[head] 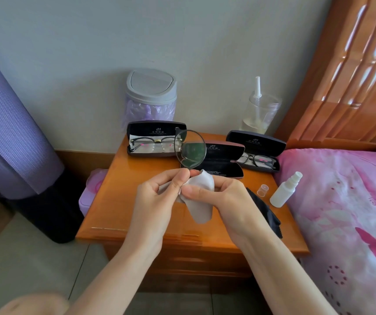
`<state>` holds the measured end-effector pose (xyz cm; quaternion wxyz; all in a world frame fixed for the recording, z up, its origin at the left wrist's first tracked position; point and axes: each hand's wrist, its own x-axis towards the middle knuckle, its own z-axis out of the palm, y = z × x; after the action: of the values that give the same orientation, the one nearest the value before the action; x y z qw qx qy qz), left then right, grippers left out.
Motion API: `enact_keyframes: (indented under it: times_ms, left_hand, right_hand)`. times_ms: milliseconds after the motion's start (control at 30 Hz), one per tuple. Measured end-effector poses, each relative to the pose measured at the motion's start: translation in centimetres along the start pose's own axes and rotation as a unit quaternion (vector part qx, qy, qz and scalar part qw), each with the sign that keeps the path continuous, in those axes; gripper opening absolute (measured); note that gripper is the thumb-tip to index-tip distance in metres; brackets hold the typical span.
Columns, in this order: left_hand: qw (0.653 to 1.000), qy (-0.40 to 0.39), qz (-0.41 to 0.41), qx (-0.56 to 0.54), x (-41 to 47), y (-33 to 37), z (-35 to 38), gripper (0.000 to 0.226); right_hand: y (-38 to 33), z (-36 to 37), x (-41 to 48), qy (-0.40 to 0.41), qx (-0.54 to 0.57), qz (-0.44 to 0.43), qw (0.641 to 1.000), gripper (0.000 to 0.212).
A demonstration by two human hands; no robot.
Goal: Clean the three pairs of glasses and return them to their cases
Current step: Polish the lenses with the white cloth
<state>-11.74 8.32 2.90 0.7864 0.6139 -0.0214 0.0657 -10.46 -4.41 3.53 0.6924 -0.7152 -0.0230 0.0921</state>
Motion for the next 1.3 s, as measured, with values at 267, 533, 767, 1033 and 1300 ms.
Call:
enact_keyframes:
  times_ms: [267,533,767,1033,1300]
  left_hand:
    - [1.000,0.012,0.017,0.019,0.3,-0.1,-0.5,0.018]
    - [0.999,0.030,0.018,0.025,0.2,0.0,-0.5,0.015]
    - [0.998,0.050,0.020,0.013,0.1,-0.1,-0.5,0.023]
    - [0.994,0.085,-0.040,-0.060,0.1,0.2,-0.6,0.019]
    - [0.990,0.078,-0.068,-0.091,0.3,0.1,-0.8,0.022]
  right_hand:
    - [1.0,0.9,-0.4,0.004,0.093,-0.008,0.996,0.038]
    - [0.5,1.0,-0.4,0.046,0.090,0.018,0.995,0.039]
    - [0.4,1.4,-0.5,0.033,0.050,0.003,0.998,0.039]
    - [0.5,1.5,-1.3,-0.014,-0.007,0.000,1.000,0.025]
    - [0.2,0.5,-1.8,-0.028,-0.045,0.006,0.999,0.006]
